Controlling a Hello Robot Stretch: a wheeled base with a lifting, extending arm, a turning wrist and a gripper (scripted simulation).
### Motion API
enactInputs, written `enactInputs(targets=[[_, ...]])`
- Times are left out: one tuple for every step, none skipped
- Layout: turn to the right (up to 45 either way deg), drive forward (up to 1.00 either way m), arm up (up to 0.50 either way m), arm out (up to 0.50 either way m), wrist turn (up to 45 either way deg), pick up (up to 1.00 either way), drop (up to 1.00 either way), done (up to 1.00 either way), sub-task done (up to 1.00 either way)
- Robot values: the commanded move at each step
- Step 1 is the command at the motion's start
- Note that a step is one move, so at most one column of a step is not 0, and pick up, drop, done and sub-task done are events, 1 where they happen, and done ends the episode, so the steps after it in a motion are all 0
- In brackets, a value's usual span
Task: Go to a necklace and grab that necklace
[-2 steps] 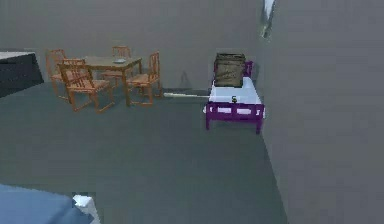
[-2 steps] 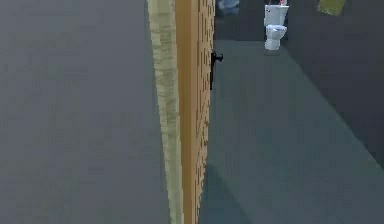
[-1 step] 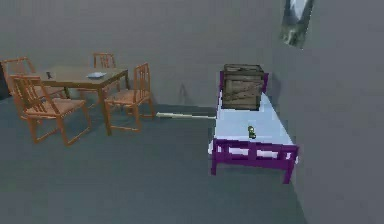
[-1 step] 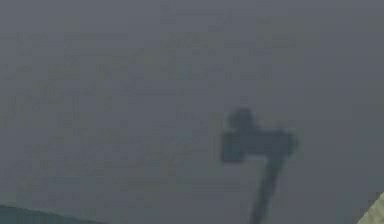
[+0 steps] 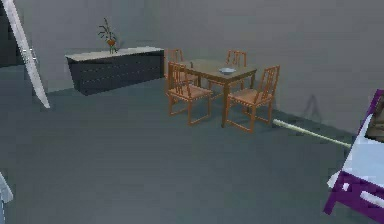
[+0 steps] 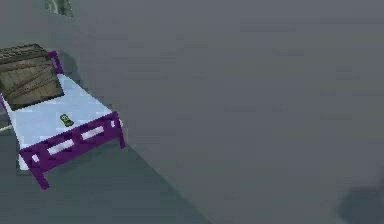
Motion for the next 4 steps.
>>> enactInputs(targets=[[0.0, 0.40, 0.00, 0.00, 0.0, 0.00, 0.00, 0.00, 0.00], [-42.0, 0.00, 0.00, 0.00, 0.0, 0.00, 0.00, 0.00, 0.00], [0.0, 1.00, 0.00, 0.00, 0.0, 0.00, 0.00, 0.00, 0.00], [0.0, 0.90, 0.00, 0.00, 0.0, 0.00, 0.00, 0.00, 0.00]])
